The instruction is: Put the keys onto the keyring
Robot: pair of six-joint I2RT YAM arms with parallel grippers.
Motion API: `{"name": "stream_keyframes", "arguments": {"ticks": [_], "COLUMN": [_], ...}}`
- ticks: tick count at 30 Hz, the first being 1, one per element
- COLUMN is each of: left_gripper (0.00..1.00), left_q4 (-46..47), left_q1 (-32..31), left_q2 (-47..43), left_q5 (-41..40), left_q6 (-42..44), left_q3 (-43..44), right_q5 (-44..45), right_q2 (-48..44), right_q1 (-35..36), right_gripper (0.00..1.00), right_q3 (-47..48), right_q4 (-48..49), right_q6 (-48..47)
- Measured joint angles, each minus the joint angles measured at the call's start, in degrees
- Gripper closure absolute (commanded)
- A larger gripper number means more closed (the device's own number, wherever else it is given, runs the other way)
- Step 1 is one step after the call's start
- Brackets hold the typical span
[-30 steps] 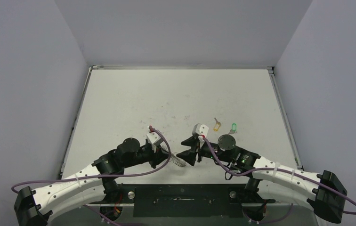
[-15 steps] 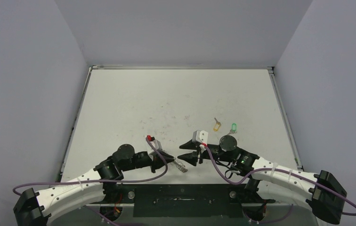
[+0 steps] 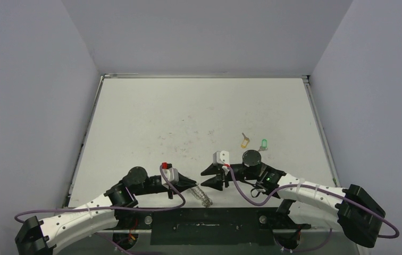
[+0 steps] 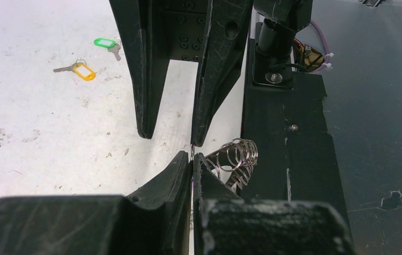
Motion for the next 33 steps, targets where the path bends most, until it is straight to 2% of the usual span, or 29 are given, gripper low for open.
{"name": "stream_keyframes", "arguments": {"ticks": [12, 18, 22, 30, 33], "left_gripper": [1.0, 1.0, 1.0, 1.0, 0.81], "left_q4": [1.0, 1.6, 1.6, 0.5, -1.0], "left_q1": [0.0, 0.0, 0.0, 0.0, -0.1], "left_q2": [0.0, 0.0, 0.0, -1.1, -2.5], "left_q5": [-0.9, -1.2, -1.4, -2.1, -2.5], "left_q6": [0.7, 0.7, 0.7, 0.8, 1.8], "left_q3": [0.0, -0.5, -0.7, -0.7, -0.6], "right_q5": [-3.3, -3.7, -3.8, -3.4, -2.8], "right_q2": [2.5, 5.0, 5.7, 5.6, 5.4], "right_q1": [0.7, 2.1, 2.2, 2.4, 2.7], "right_gripper": [0.64, 0.79, 1.0, 1.0, 1.0], "right_q3": [0.0, 0.0, 0.0, 0.0, 0.0], "right_q4": [5.3, 7.0, 7.6, 7.7, 7.7], "right_q6": [0.7, 1.1, 1.5, 1.7, 1.7]}}
